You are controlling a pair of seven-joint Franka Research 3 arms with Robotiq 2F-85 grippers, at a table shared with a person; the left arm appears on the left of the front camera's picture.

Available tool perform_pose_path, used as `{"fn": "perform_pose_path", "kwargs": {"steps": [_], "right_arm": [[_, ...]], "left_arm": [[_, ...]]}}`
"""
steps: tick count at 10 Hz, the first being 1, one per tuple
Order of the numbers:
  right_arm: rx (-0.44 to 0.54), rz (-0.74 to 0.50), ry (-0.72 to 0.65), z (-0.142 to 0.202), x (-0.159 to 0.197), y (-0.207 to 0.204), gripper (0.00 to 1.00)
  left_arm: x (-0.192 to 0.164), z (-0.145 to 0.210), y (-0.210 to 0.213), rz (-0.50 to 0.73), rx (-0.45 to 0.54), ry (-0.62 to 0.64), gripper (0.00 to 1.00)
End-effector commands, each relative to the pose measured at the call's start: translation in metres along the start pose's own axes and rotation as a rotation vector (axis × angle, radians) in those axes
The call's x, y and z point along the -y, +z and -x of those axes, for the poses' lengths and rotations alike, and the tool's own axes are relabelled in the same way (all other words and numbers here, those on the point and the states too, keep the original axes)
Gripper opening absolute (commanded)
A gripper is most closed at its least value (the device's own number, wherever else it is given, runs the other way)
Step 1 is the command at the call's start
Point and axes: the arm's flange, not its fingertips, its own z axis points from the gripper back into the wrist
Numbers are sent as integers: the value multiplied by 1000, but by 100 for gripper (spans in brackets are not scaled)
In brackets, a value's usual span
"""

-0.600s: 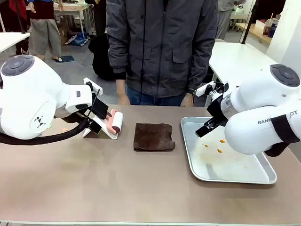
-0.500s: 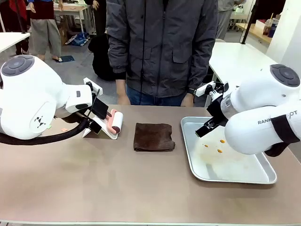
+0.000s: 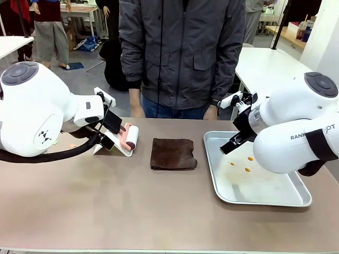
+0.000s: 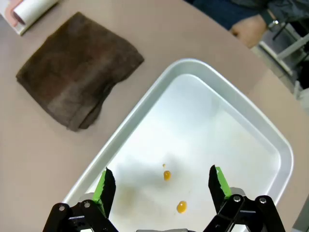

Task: Clean the surface of the table.
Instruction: Hold the Lint Roller with your left hand and the towel with your right hand.

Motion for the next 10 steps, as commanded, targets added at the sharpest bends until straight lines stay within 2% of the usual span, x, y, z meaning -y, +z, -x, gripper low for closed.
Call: {"fn": "perform_pose_path", "kwargs": {"steps": [1, 10], "right_arm": [[0, 0, -1, 0, 0, 0, 100], [0, 0, 0, 0, 0, 0, 100]], "left_arm": [[0, 0, 0, 0, 0, -1, 100], [0, 0, 0, 0, 0, 0, 100]]}}
